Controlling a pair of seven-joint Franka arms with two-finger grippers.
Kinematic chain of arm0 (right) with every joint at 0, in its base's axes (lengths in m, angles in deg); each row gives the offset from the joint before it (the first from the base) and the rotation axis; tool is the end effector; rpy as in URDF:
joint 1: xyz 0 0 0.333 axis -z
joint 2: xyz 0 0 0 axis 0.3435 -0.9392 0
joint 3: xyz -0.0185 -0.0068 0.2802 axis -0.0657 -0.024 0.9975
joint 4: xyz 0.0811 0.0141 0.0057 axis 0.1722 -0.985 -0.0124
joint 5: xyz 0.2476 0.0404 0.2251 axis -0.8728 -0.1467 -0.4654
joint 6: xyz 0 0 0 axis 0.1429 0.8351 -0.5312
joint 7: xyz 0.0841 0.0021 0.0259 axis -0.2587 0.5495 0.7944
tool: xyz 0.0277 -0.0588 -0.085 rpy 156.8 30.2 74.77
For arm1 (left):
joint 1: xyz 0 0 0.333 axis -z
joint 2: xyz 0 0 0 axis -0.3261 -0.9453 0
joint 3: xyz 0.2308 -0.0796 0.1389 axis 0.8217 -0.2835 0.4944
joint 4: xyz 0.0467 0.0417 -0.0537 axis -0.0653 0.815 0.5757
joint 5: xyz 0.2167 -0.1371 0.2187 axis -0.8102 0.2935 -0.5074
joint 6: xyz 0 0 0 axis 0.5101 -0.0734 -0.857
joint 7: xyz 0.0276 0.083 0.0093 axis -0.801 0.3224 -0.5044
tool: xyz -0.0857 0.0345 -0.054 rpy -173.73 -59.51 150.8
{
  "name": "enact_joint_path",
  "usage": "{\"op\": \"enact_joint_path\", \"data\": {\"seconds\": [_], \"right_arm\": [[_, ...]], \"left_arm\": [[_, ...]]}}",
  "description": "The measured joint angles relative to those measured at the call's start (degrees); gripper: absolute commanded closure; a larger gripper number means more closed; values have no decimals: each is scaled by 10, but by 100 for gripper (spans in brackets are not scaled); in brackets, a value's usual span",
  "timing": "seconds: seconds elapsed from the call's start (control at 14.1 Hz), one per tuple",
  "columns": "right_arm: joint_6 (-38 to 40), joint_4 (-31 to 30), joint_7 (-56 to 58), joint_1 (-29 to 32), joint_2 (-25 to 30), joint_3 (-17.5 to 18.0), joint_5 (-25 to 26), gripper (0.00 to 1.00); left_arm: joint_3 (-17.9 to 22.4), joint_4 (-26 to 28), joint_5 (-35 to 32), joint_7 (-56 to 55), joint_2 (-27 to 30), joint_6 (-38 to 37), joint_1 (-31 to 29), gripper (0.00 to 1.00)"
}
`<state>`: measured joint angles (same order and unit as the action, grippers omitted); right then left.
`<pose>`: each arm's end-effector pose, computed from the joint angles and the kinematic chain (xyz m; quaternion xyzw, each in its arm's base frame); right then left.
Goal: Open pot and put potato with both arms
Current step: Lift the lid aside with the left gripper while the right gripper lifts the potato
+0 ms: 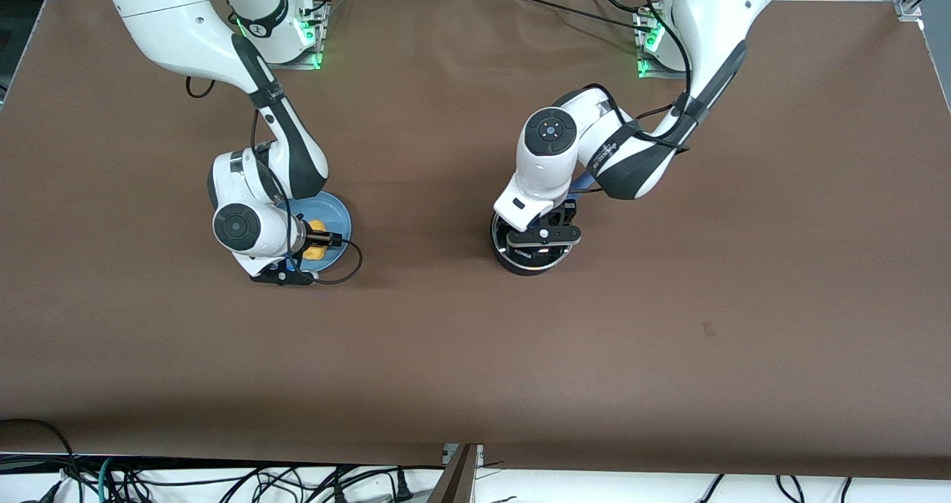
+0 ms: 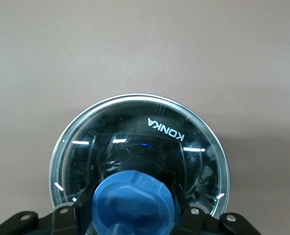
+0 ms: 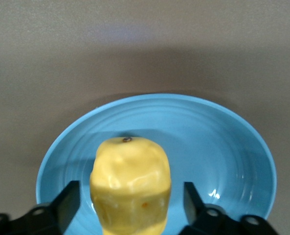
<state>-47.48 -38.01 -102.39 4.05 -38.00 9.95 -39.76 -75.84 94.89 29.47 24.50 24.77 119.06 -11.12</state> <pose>0.5432 0.1551 0.2063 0.9924 -0.0263 -0.1179 0.0223 0.4965 -0.3611 0.3030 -0.9992 -0.0369 -0.0031 0.0175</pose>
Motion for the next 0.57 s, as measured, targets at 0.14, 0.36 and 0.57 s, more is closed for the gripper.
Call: {"op": "enact_joint_path", "data": {"seconds": [0.14,0.36,0.57], "right_arm": [[0,0,0,0,-1,0,0,56],[0,1,-1,1,0,0,0,67],[-2,12,-1,0,3,0,0,69]], "left_arm": [[-7,-20,7,0,10,-36,-8,100],[-14,-29,10,23,47,-81,-28,100],[-20,-18,11,78,85,-114,-70,100]]}}
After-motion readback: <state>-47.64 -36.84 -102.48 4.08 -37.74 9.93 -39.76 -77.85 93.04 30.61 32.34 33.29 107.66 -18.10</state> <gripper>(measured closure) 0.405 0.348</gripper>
